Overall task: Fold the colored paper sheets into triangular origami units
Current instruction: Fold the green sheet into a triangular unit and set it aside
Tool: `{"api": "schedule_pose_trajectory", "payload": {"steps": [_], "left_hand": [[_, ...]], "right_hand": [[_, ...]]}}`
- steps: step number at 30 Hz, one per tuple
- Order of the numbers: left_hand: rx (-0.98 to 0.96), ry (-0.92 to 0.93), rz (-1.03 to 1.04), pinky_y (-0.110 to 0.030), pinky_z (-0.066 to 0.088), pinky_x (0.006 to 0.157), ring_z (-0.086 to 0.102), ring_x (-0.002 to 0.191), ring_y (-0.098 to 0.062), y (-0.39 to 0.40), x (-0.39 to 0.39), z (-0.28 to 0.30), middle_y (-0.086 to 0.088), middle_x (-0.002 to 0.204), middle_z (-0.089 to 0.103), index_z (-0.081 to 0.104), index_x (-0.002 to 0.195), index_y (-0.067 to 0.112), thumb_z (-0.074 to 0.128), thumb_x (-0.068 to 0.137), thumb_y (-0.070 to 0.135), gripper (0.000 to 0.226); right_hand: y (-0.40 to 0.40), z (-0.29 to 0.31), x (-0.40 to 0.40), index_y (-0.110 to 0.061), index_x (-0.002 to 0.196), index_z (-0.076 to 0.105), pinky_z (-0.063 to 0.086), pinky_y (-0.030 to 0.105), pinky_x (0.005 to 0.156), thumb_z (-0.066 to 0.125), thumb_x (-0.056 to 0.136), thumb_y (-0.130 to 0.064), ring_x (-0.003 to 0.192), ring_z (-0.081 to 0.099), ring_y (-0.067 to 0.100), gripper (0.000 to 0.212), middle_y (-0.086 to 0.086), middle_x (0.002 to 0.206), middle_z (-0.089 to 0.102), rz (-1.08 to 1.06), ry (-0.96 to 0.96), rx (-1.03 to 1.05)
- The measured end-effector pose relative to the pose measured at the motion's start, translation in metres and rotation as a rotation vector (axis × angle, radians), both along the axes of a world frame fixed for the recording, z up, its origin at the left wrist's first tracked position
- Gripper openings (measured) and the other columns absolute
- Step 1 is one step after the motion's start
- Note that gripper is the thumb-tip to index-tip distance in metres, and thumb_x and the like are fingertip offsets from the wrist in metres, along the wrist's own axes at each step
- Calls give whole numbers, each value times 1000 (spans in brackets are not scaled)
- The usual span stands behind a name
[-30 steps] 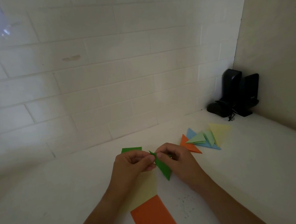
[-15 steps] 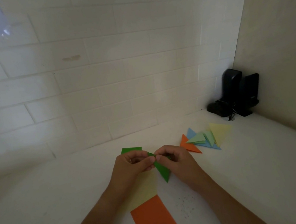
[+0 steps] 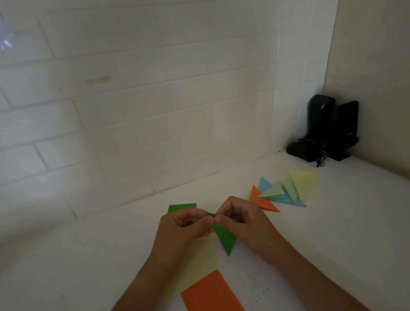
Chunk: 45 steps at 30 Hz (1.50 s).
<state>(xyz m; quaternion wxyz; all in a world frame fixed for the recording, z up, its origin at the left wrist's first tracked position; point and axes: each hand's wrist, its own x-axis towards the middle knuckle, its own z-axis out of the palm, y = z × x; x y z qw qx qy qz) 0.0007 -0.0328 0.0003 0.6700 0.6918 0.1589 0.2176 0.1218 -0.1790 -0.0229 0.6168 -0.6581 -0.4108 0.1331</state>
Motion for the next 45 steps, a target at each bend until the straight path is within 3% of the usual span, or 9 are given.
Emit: {"api": "schedule_pose_trajectory", "payload": {"steps": [7,12,15,20,27,38,45], "left_hand": [[27,-11,-15,-22,60,77,75,81,-20,-1,-2,1,-13,90,79,81,96,6,75,92,11,9],[17,-32,18,-21,59,72,74,77,-18,0,0,1,-15,87,78,79,95,2,73,92,8,9],[11,-38,14,-18,57,70,74,76,-16,0,0,2,-14,87,78,79,96,2,72,93,9,10],[46,-44,-7,-18,56,72,73,78,-15,1,1,-1,-13,87,78,78,97,1,71,94,9,11],[85,4,-45,-18,56,68,76,72,-17,-2,1,-2,-18,83,78,76,94,-5,80,85,4,13],[111,28,-98,-25,60,75,77,79,-28,-2,1,-2,-17,83,78,78,92,-2,71,95,9,13],[211,-11,-39,-26,58,70,73,71,-24,2,1,-2,-14,76,75,78,86,4,70,96,18,19]], "right_hand": [[0,0,-1,-20,84,68,51,40,72,74,93,-21,79,64,21,11,9,82,70,1,26,24],[1,-1,1,-20,95,71,55,42,80,73,95,-20,91,67,28,2,5,89,71,-55,69,27],[1,-1,2,-26,104,74,57,46,87,69,98,-23,99,68,26,8,2,96,73,-54,84,18],[0,2,1,-22,86,73,52,37,76,65,100,-18,81,64,16,16,0,82,70,-48,12,-14],[1,2,-1,-21,78,67,44,29,63,67,99,-20,68,53,10,21,-4,70,61,-84,26,-5],[-2,7,-3,-21,80,66,44,28,67,63,99,-12,73,55,8,21,-8,74,61,-66,-43,-34],[-2,8,-6,-18,80,64,42,27,66,63,99,-12,71,52,6,20,-11,73,59,-41,-73,-67]]}}
